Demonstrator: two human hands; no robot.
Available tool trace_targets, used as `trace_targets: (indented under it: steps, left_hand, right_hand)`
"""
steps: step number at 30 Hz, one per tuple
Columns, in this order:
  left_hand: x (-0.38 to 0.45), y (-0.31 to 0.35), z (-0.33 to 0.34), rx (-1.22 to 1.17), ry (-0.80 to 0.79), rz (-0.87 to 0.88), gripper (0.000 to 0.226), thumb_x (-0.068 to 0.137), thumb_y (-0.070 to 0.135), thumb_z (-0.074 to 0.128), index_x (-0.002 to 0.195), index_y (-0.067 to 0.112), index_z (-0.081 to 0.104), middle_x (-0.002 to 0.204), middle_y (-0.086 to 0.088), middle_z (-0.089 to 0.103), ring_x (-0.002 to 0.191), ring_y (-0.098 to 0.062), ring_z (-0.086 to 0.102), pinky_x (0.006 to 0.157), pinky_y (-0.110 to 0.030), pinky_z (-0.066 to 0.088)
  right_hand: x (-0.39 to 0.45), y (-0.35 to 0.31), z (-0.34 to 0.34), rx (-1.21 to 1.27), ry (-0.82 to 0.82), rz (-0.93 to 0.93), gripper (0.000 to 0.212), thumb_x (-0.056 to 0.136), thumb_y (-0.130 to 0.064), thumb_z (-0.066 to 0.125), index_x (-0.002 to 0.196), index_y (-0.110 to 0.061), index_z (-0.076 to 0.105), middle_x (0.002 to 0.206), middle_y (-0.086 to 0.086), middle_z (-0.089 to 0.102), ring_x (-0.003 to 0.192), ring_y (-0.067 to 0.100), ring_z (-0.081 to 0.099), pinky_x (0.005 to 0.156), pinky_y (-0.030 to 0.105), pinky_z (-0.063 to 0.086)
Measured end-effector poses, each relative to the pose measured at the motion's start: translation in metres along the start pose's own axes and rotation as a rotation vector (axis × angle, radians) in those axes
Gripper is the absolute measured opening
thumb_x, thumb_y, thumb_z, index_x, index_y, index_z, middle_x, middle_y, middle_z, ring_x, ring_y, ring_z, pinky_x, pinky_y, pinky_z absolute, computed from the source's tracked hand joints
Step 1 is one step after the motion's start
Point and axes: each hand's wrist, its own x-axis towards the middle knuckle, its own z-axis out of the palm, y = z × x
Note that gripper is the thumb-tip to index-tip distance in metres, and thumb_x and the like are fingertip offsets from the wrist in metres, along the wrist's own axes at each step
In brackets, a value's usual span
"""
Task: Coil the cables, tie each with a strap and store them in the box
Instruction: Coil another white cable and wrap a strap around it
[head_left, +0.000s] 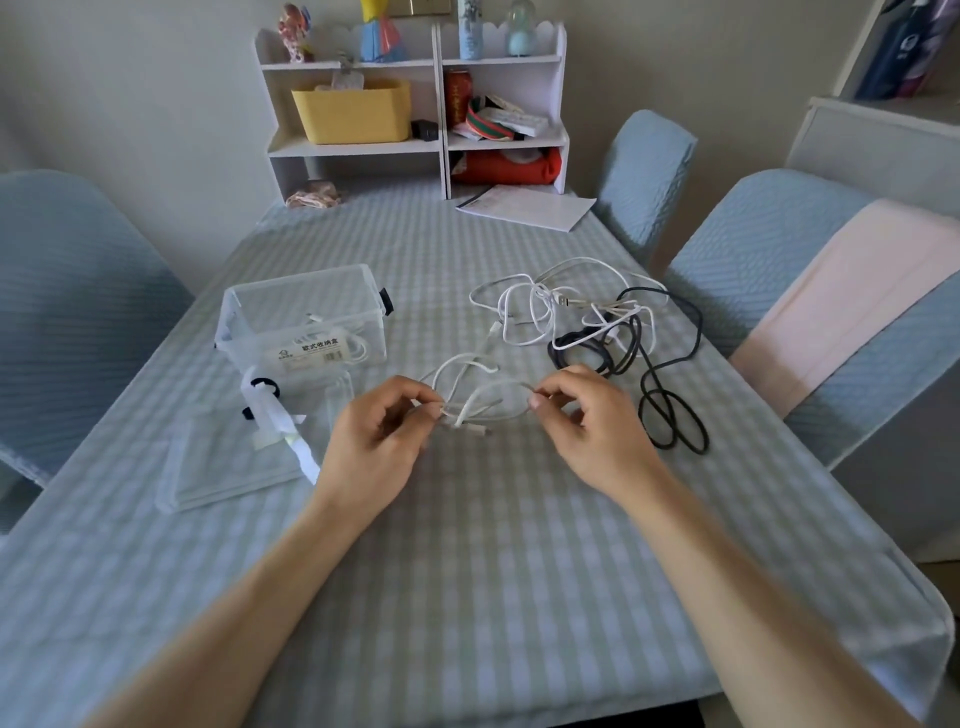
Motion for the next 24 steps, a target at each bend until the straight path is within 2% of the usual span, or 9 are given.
trace_targets:
  steps: [3,5,8,13,16,18,20,22,24]
  left_hand:
    - [-0.005,0.003,-0.005,-0.036,0.029,-0.028,0.014,0.092,0.004,0.063,0.083,0.012,0.069,0.056,-0.019,0.046,0.054,-0.022,0.041,0.054,-0.029,0.033]
    - [-0.009,0.003,-0.005,-0.11,0.052,-0.058,0.014,0.093,0.002,0.062,0.083,0.01,0.068,0.054,-0.016,0.04,0.052,-0.022,0.036,0.052,-0.03,0.03]
    - [-0.015,0.008,-0.005,-0.323,0.091,-0.138,0.019,0.094,-0.003,0.056,0.082,0.008,0.065,0.049,-0.002,0.034,0.046,-0.014,0.027,0.045,-0.023,0.021]
    - [-0.009,0.013,-0.011,-0.559,0.201,-0.236,0.018,0.095,0.003,0.054,0.081,0.012,0.061,0.051,0.001,0.033,0.046,-0.012,0.023,0.044,-0.023,0.016]
    - [-0.013,0.014,-0.006,-0.479,0.16,-0.211,0.014,0.094,0.005,0.057,0.083,0.011,0.063,0.05,0.001,0.037,0.045,-0.012,0.027,0.045,-0.024,0.018]
    - [-0.022,0.015,0.0,-0.382,0.103,-0.187,0.011,0.095,0.006,0.058,0.086,0.008,0.064,0.049,0.002,0.042,0.043,-0.011,0.033,0.045,-0.024,0.024]
    - [-0.029,0.016,0.004,-0.287,0.037,-0.143,0.012,0.095,0.005,0.059,0.086,0.006,0.066,0.049,0.002,0.046,0.043,-0.012,0.038,0.045,-0.024,0.031]
    - [-0.032,0.017,0.003,-0.236,-0.028,-0.096,0.013,0.095,0.006,0.061,0.084,0.008,0.068,0.051,0.001,0.05,0.046,-0.012,0.042,0.047,-0.022,0.036]
    - [-0.034,0.018,0.0,-0.211,-0.049,-0.066,0.013,0.095,0.007,0.062,0.084,0.009,0.069,0.053,0.0,0.051,0.048,-0.012,0.045,0.05,-0.021,0.039]
  right_hand:
    - [-0.007,-0.009,0.002,0.029,0.023,0.06,0.012,0.093,-0.013,0.063,0.082,-0.008,0.063,0.079,-0.001,0.064,0.067,0.01,0.06,0.062,0.017,0.046]
    - [-0.011,-0.013,0.002,0.089,0.068,0.182,0.011,0.093,-0.014,0.062,0.082,-0.011,0.06,0.076,0.002,0.068,0.065,0.011,0.063,0.061,0.021,0.048]
    - [-0.015,-0.017,-0.004,0.25,0.157,0.377,0.012,0.093,-0.012,0.058,0.082,-0.016,0.056,0.08,0.004,0.073,0.061,0.017,0.069,0.058,0.028,0.047]
    - [-0.017,-0.016,-0.013,0.382,0.347,0.542,0.009,0.093,-0.007,0.056,0.085,-0.012,0.058,0.067,0.003,0.068,0.045,0.011,0.06,0.057,0.032,0.047]
    - [-0.024,-0.02,-0.014,0.255,0.342,0.453,0.012,0.088,-0.01,0.059,0.092,-0.021,0.061,0.084,0.003,0.07,0.065,0.015,0.066,0.068,0.032,0.053]
    - [-0.036,-0.032,-0.014,0.15,0.34,0.343,0.025,0.086,-0.001,0.055,0.106,-0.016,0.062,0.101,0.004,0.069,0.084,0.015,0.064,0.075,0.014,0.047]
    - [-0.045,-0.048,-0.012,0.108,0.347,0.182,0.035,0.082,0.0,0.049,0.113,-0.009,0.064,0.109,0.002,0.066,0.097,0.013,0.06,0.082,0.007,0.041]
    - [-0.046,-0.065,-0.011,0.106,0.255,0.022,0.032,0.083,-0.009,0.049,0.108,-0.01,0.068,0.107,-0.005,0.067,0.101,0.005,0.06,0.087,0.01,0.042]
    - [-0.045,-0.075,-0.01,0.058,0.07,-0.073,0.021,0.089,-0.021,0.055,0.096,-0.013,0.072,0.095,-0.009,0.07,0.092,0.001,0.063,0.08,0.013,0.046]
